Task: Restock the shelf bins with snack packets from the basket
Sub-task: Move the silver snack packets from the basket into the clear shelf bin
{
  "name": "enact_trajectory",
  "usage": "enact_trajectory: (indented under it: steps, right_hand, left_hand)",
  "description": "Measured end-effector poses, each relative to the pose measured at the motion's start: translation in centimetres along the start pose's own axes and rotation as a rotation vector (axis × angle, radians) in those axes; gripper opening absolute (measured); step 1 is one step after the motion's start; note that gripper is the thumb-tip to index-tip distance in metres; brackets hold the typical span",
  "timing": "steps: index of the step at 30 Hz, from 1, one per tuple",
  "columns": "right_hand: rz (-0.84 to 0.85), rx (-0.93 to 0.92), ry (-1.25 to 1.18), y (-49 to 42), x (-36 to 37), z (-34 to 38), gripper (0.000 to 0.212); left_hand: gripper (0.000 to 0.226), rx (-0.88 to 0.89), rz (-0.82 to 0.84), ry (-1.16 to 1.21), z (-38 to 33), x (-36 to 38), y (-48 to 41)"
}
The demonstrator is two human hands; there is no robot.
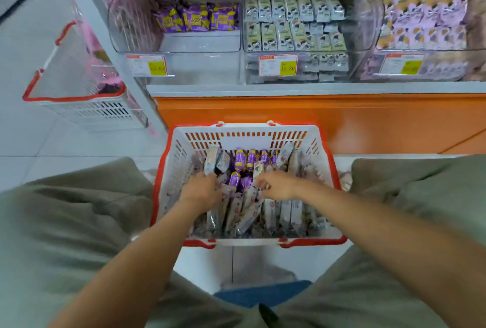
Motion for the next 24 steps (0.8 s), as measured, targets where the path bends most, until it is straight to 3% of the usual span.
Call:
enact_trajectory:
  steps: [5, 12, 17, 20, 24]
  right_hand:
    - [0.060, -0.075, 0.444, -2.2, 4.1, 1.6, 0.040]
    - [-0.067, -0.142, 0.522, -2.7, 4.4, 1.8, 0.037]
    - [-0.046, -0.180, 0.404, -1.7, 3.5, 1.6, 0.044]
    - [-0.036, -0.175, 0.132, -0.8, 2.7, 1.3, 0.038]
    - [-0.076, -0.139, -0.183, -0.2, 0.7, 0.6, 0.035]
  left_hand:
    - [0.048, 0.066, -0.017, -0.052, 0.8, 1.4, 0.2]
    - [0.046, 0.178, 0.045, 0.087, 1.5, 0.6, 0.2]
    - [0.035, 0.235, 0.032, 0.122, 1.7, 0.1, 0.2]
    - [0.015, 0.236, 0.010, 0.222, 1.5, -0.7, -0.2]
    - [0.032, 0.223, 0.138, 0.140, 0.4, 0.5, -0.2]
Point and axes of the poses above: each hand's wrist, its own y-axis away from the middle knuckle, its own x-axis out of the palm, z = x × y, the point moved 7 cm from there along -y, towards the middle knuckle, and after that the axes turned 2 degrees about -y, right-handed, at the moved point
